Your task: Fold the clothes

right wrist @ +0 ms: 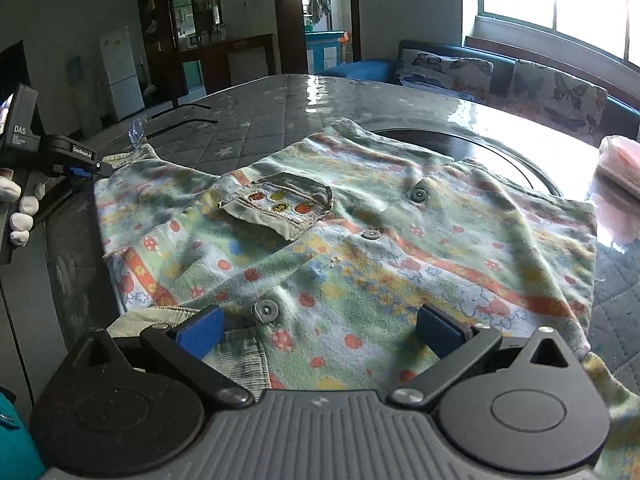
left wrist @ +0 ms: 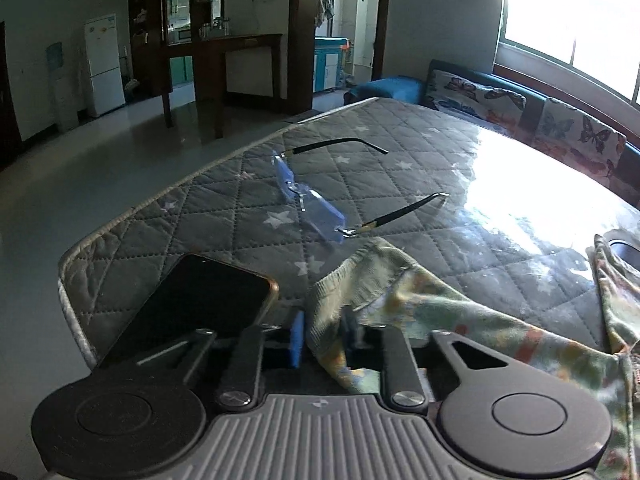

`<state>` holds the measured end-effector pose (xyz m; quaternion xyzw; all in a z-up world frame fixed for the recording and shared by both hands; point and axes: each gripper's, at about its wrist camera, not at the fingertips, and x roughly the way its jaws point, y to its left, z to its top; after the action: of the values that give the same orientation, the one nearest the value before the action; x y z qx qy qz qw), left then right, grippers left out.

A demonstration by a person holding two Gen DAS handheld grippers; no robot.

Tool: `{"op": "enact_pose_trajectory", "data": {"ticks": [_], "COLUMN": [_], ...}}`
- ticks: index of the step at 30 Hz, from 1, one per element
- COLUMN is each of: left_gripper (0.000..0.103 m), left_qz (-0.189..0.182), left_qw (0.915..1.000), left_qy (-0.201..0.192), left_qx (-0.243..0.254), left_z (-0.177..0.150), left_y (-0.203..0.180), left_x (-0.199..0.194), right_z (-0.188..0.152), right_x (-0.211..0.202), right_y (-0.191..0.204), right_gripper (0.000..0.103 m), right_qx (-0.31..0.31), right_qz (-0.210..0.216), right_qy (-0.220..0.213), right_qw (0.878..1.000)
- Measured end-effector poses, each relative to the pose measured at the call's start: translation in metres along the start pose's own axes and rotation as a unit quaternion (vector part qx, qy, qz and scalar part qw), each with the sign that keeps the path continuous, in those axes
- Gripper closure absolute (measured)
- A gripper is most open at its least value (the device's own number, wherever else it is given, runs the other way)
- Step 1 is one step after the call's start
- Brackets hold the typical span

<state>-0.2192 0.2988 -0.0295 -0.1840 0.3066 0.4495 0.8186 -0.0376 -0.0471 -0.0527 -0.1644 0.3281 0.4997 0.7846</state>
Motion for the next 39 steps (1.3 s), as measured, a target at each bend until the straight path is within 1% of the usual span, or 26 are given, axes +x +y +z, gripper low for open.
{"op": "enact_pose_trajectory", "data": {"ticks": [2,4,9,13,15,17,20,22,25,29,34,39], "left_gripper": [0.09,0.091,0.092,0.093,0.093,0.093,0.093,0.093,0.093,0.093,0.092,0.092], "left_qz": [-0.005,-0.024,-0.073,-0.114,-0.15,-0.188,-0.246,-0.285,-0.341,-0.385,-0.435,-0.447], "left_qw": [1.0,0.9997,0.997,0.9926,0.9874,0.9803,0.9666,0.9553,0.9357,0.915,0.885,0.8726], "left_qy": [-0.002,-0.009,-0.026,-0.039,-0.045,-0.048,-0.048,-0.044,-0.034,-0.013,0.014,0.039], "left_qx": [-0.002,0.0,0.004,0.009,0.02,0.034,0.052,0.064,0.083,0.12,0.164,0.193], "left_z": [0.002,0.006,0.015,0.022,0.023,0.022,0.021,0.018,0.012,-0.009,-0.037,-0.064], "left_y": [-0.002,-0.008,-0.023,-0.036,-0.051,-0.069,-0.097,-0.114,-0.14,-0.17,-0.207,-0.214], "left_x": [-0.002,-0.012,-0.038,-0.06,-0.075,-0.089,-0.109,-0.119,-0.132,-0.136,-0.143,-0.14], "right_z": [0.001,0.002,0.008,0.013,0.013,0.013,0.012,0.009,0.004,-0.003,-0.012,-0.018], "right_x": [-0.001,-0.003,-0.017,-0.03,-0.036,-0.042,-0.051,-0.056,-0.063,-0.077,-0.089,-0.098], "right_y": [0.0,0.0,-0.003,-0.01,-0.016,-0.022,-0.03,-0.035,-0.043,-0.054,-0.065,-0.075], "right_gripper": [0.0,0.0,0.0,0.0,0.0,0.0,0.0,0.0,0.0,0.0,0.0,0.0], "right_qx": [0.001,0.005,0.014,0.026,0.037,0.049,0.067,0.078,0.094,0.115,0.142,0.17], "right_qz": [0.001,0.001,-0.001,-0.008,-0.011,-0.014,-0.019,-0.022,-0.024,-0.035,-0.053,-0.069], "right_qy": [-0.002,-0.006,-0.035,-0.06,-0.07,-0.079,-0.092,-0.097,-0.104,-0.115,-0.123,-0.129], "right_qw": [1.0,1.0,0.999,0.998,0.997,0.996,0.993,0.992,0.99,0.986,0.981,0.975]}}
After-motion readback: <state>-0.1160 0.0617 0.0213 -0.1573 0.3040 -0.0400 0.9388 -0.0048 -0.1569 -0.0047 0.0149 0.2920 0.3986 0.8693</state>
